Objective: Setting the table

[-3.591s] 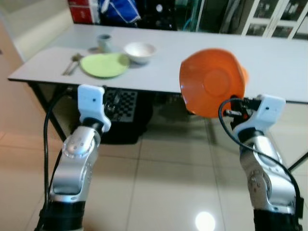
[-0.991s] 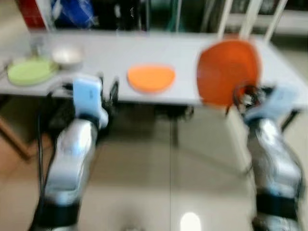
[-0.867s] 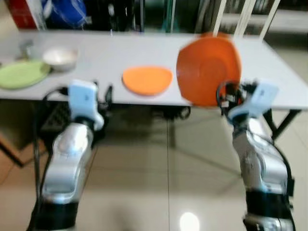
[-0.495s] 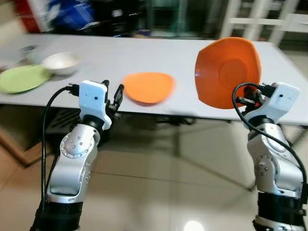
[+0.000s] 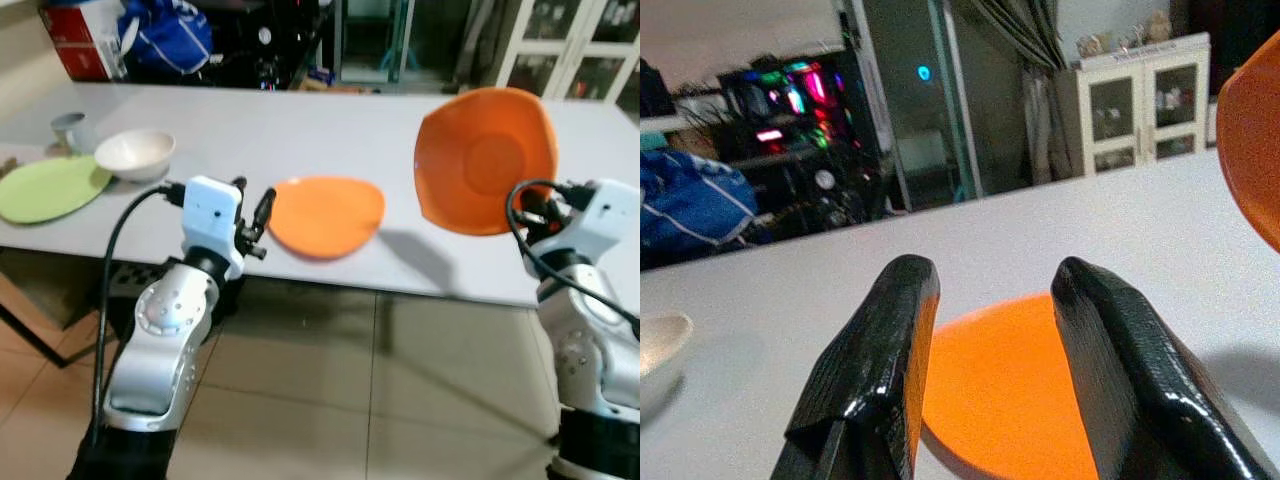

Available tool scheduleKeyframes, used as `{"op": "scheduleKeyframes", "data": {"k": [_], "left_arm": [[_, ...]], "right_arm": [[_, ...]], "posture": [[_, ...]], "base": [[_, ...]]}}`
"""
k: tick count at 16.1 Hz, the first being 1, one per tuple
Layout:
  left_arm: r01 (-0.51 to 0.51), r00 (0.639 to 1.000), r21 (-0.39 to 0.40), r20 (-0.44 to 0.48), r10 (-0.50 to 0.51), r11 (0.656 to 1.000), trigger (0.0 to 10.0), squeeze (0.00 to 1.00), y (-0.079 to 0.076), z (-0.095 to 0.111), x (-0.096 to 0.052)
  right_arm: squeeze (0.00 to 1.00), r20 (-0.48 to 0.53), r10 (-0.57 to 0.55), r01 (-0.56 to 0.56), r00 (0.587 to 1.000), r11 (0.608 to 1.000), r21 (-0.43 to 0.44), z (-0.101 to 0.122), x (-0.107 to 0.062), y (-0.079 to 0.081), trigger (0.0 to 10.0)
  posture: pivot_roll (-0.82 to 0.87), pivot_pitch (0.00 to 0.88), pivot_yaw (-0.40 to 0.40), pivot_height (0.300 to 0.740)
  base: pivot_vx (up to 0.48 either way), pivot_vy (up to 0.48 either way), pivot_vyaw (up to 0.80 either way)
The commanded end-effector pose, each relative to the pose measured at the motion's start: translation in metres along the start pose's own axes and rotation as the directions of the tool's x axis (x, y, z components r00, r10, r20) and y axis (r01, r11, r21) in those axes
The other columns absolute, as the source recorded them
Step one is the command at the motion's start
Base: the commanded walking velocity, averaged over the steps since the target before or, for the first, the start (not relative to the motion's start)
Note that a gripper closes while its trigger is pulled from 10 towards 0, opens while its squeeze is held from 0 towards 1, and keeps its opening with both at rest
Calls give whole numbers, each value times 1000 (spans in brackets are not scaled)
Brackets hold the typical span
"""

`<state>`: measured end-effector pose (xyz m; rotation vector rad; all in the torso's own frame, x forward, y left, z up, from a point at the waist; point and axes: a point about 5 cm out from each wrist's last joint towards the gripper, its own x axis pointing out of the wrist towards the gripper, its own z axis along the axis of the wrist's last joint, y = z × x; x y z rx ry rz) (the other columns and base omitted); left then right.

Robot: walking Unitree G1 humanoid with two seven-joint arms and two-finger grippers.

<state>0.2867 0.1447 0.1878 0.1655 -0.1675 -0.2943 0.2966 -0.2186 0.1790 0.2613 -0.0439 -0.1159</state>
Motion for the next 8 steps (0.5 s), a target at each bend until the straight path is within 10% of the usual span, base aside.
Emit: {"op": "scheduleKeyframes", "data": {"k": [1, 5, 8], "left_arm": [[8, 1000, 19, -15, -8, 1000, 10000, 0, 5, -1, -4], [-22, 1000, 20, -19, 22, 1000, 10000, 0, 9, -1, -4], [-15, 999, 22, -42, 16, 1000, 10000, 0, 8, -5, -10]], "right_arm": [[0, 39, 78, -79, 996, 997, 25, 13, 5, 13, 10000], [0, 29, 102, -103, 994, 994, 25, 20, 11, 13, 10000], [0, -38, 104, -101, 994, 992, 70, 12, 16, 12, 10000]], "posture": [[41, 0, 21, 740], [32, 0, 6, 740], [37, 0, 6, 740]], "base": [[480, 0, 0], [471, 0, 0], [0, 0, 0]]}}
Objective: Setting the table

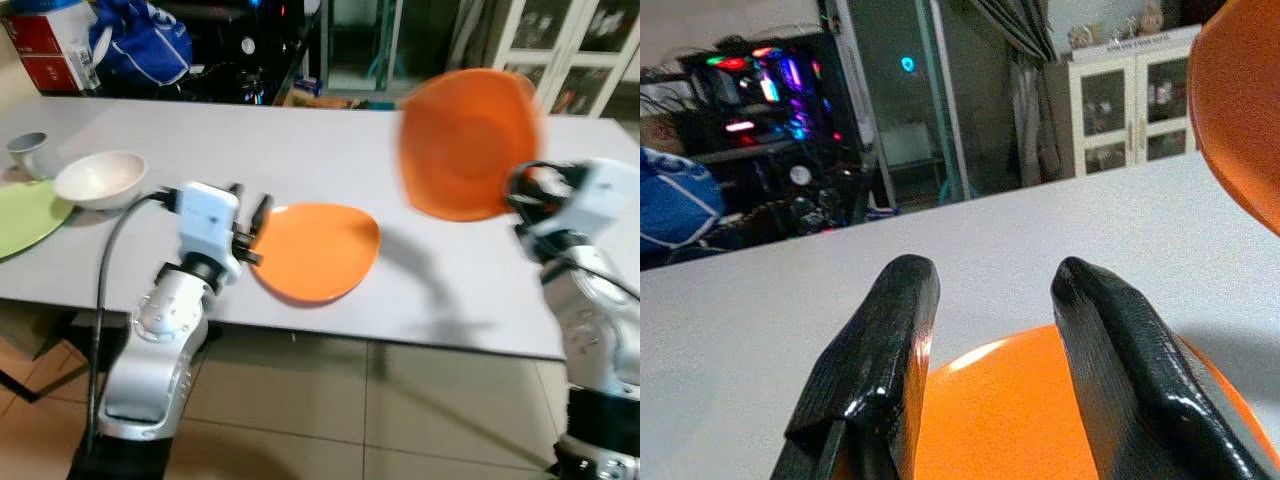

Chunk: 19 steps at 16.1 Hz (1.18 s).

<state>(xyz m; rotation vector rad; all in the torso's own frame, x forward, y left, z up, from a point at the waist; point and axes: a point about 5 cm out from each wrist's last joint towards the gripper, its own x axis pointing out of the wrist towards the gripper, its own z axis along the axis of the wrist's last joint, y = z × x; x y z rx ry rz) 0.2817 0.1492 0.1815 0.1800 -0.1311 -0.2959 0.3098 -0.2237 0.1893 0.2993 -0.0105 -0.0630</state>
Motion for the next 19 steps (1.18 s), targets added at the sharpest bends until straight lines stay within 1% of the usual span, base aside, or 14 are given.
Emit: {"op": "scheduleKeyframes", "data": {"k": [1, 2, 4, 6, 8, 9, 11, 12, 13, 14, 16, 17, 19], "left_arm": [[-5, 1000, 25, -11, 5, 1000, 10000, 0, 10, 0, -5], [12, 1000, 30, -12, -12, 999, 10000, 0, 11, 0, -5], [80, 997, 23, -3, -80, 997, 10000, 0, 11, 5, -9], [162, 987, 12, 6, -162, 987, 10000, 0, 6, 8, -16], [239, 971, 8, 8, -239, 971, 10000, 0, 2, 10, -21], [281, 960, 2, 7, -281, 960, 10000, 0, 1, 10, -23], [317, 949, -10, 12, -317, 948, 10000, 0, -1, 12, -25], [341, 940, -19, 17, -341, 940, 10000, 0, -4, 14, -28], [349, 937, -28, 22, -349, 937, 10000, 0, -6, 15, -30], [351, 936, -35, 26, -350, 936, 10000, 0, -6, 16, -31], [349, 937, -61, 40, -348, 935, 10000, 0, -7, 17, -31], [349, 937, -67, 41, -347, 935, 10000, 0, -7, 17, -31], [352, 936, -62, 17, -352, 934, 10000, 0, -10, 16, -31]], "right_arm": [[0, -54, 47, -45, 997, 998, 34, -3, 6, 12, 10000], [0, -82, 43, -40, 996, 999, 34, -5, 7, 12, 10000], [0, -129, 59, -50, 990, 996, 72, -7, 12, 13, 10000], [0, -170, 73, -45, 983, 986, 162, -7, 22, 12, 10000], [0, -219, 111, -57, 969, 969, 238, -6, 31, 17, 10000], [0, -257, 151, -81, 954, 961, 263, -8, 37, 24, 10000], [0, -314, 191, -96, 930, 951, 293, -13, 42, 31, 10000], [0, -388, 216, -90, 896, 944, 318, -21, 47, 35, 10000], [0, -450, 210, -47, 868, 937, 347, -28, 51, 36, 10000], [0, -475, 213, -24, 854, 928, 373, -32, 54, 37, 10000], [0, -496, 249, -2, 832, 895, 445, -34, 58, 42, 10000], [0, -502, 255, 1, 826, 891, 454, -35, 59, 43, 10000], [0, -543, 289, 17, 789, 872, 489, -42, 60, 50, 10000]], "posture": [[34, 0, 9, 740], [31, 0, 11, 740], [36, 0, 4, 740], [51, 0, -3, 740], [46, 0, -2, 740], [46, 0, -1, 740], [51, 5, -4, 740], [54, 8, -8, 740], [62, 16, -15, 740], [62, 16, -15, 740], [67, 21, -19, 740], [67, 21, -19, 740], [67, 32, -18, 740]], "base": [[0, 0, 0], [0, 0, 0], [0, 0, 0], [0, 0, 0], [0, 0, 0], [0, 0, 0], [0, 0, 0], [0, 0, 0], [0, 0, 0], [0, 0, 0], [0, 0, 0], [0, 0, 0], [0, 0, 0]]}}
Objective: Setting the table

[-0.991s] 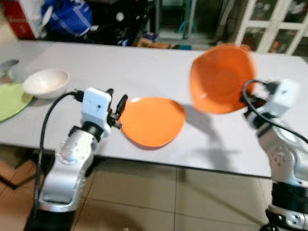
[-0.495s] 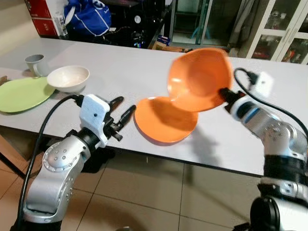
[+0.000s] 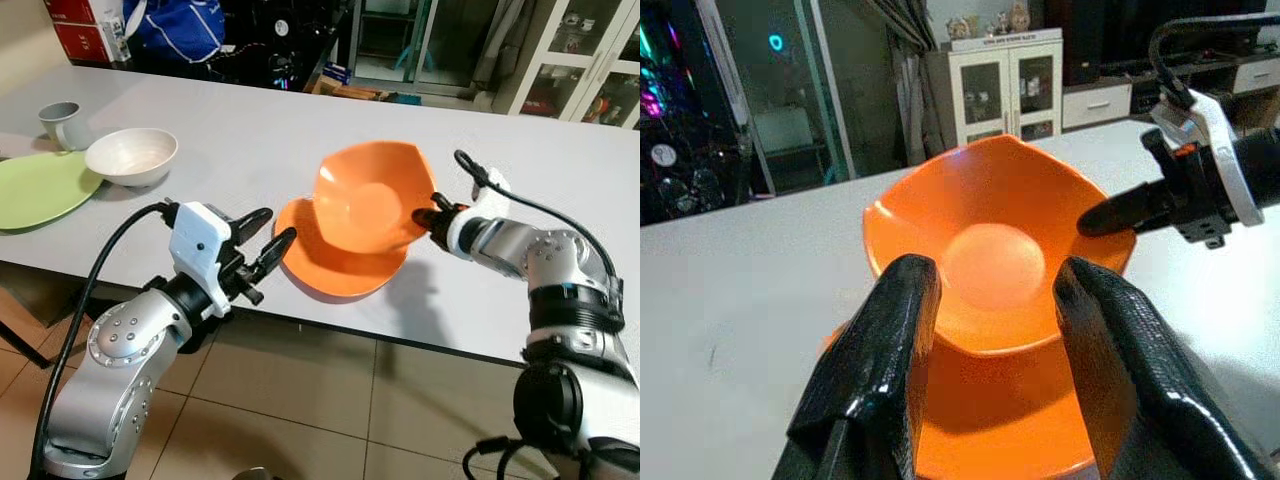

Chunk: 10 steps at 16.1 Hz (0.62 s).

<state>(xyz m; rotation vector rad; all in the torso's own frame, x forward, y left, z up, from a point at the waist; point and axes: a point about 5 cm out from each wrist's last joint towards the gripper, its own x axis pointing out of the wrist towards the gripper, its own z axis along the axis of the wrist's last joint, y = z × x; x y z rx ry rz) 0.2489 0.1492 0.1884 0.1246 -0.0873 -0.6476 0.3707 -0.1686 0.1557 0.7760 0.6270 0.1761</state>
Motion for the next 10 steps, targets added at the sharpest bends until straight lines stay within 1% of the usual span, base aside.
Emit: {"op": "scheduleKeyframes", "data": {"k": [1, 2, 4, 6, 10], "left_arm": [[8, 1000, 15, -1, -8, 1000, 10000, 0, -2, 4, 0], [8, 1000, 14, -1, -8, 1000, 10000, 0, -2, 5, -1], [7, 1000, 11, -3, -7, 1000, 10000, 0, -2, 5, -1], [10, 1000, 7, -6, -10, 1000, 10000, 0, -3, 4, 0], [17, 1000, 1, -9, -17, 1000, 10000, 0, -5, 4, 1]], "right_arm": [[0, -15, 38, -37, 999, 998, 48, 4, 0, 8, 10000], [0, -36, 40, -37, 999, 997, 67, 4, 1, 8, 10000], [0, -80, 36, -31, 996, 998, 61, 3, 0, 6, 10000], [0, -98, 24, -20, 995, 999, 44, 3, 0, 6, 10000], [0, -131, 16, -11, 991, 999, 42, -3, 3, 7, 10000]], "posture": [[67, 32, -18, 740], [68, 35, -20, 740], [68, 35, -20, 740], [64, 39, -20, 740], [65, 37, -19, 740]], "base": [[0, 0, 0], [0, 0, 0], [0, 0, 0], [0, 0, 0], [0, 0, 0]]}}
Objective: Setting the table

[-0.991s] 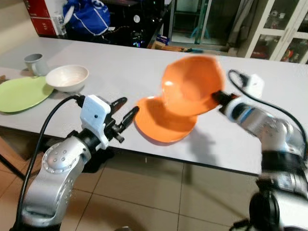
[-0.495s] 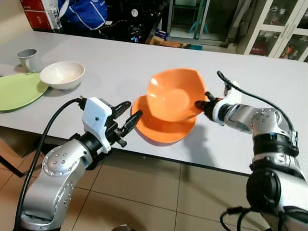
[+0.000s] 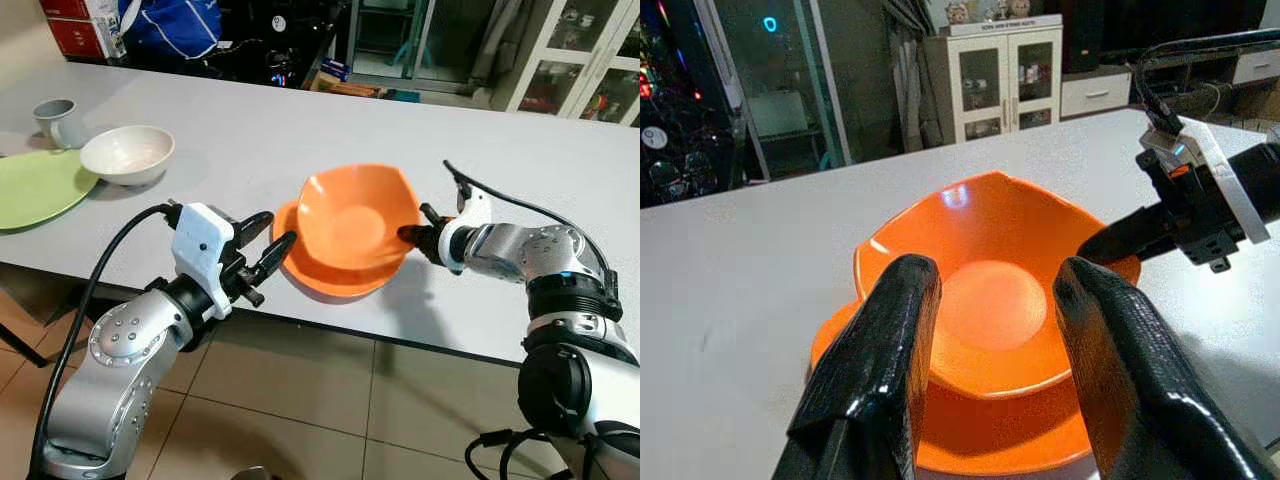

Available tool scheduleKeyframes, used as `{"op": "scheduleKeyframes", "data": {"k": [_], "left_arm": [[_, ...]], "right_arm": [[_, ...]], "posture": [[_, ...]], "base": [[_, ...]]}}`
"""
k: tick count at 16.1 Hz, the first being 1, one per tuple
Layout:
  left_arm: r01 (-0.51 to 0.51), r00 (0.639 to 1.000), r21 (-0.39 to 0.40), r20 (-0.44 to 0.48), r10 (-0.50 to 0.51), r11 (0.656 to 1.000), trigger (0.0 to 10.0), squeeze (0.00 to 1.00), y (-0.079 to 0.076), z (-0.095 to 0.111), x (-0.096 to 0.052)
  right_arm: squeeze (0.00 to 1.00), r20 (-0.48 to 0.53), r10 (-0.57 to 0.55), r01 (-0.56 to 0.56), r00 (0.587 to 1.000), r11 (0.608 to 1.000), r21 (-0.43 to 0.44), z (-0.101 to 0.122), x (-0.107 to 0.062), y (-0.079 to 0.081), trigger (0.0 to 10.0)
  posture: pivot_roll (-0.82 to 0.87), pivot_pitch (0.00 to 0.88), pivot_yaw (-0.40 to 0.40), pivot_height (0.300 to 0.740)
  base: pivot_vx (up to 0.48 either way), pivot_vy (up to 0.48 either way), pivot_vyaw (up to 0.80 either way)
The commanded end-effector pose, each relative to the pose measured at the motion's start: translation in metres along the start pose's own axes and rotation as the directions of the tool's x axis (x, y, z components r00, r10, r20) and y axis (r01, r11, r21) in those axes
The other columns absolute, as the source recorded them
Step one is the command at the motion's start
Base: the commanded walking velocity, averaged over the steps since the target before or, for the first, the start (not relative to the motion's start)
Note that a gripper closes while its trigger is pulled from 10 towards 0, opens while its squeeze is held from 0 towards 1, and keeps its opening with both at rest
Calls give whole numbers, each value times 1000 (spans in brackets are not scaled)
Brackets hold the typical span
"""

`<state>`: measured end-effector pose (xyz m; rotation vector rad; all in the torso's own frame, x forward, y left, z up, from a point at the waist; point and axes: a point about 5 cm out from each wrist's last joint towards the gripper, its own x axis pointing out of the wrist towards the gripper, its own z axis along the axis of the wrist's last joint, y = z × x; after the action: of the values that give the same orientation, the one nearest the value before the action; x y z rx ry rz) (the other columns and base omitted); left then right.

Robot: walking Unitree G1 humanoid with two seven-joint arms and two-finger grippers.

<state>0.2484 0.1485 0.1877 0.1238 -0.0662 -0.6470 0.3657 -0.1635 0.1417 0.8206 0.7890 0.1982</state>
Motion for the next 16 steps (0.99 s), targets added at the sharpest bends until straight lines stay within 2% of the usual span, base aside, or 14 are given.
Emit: {"op": "scheduleKeyframes", "data": {"k": [1, 7, 11, 12, 13, 14, 16], "left_arm": [[17, 1000, 10, 6, -17, 1000, 10000, 0, -4, 4, 1], [12, 1000, 14, 2, -12, 1000, 10000, 0, -3, 4, 2], [13, 1000, 13, 1, -13, 1000, 10000, 0, -3, 4, 2], [13, 1000, 12, 0, -13, 1000, 10000, 0, -3, 4, 2], [13, 1000, 12, 0, -13, 1000, 10000, 0, -4, 4, 2], [14, 1000, 11, 0, -14, 1000, 10000, 0, -4, 3, 2], [13, 1000, 8, -2, -13, 1000, 10000, 0, -5, 3, 2]], "right_arm": [[0, 11, 38, -38, 999, 999, -14, 8, -3, 14, 10000], [0, -69, 53, -52, 996, 998, 19, 0, -1, 16, 10000], [0, -74, 42, -41, 996, 999, 17, -1, 1, 15, 10000], [459, -75, 39, -38, 996, 999, 16, -1, 1, 15, 10000], [675, -74, 38, -37, 997, 999, 15, -1, 1, 15, 10000], [992, -74, 37, -36, 997, 999, 15, -1, 0, 14, 10000], [1000, -65, 43, -42, 997, 999, 21, 1, 0, 15, 10000]], "posture": [[65, 37, -19, 740], [67, 34, -20, 740], [67, 34, -21, 740], [67, 36, -21, 740], [67, 36, -21, 740], [65, 39, -21, 740], [65, 42, -24, 740]], "base": [[0, 0, 0], [0, 0, 0], [0, 0, 0], [0, 0, 0], [0, 0, 0], [0, 0, 0], [0, 0, 0]]}}
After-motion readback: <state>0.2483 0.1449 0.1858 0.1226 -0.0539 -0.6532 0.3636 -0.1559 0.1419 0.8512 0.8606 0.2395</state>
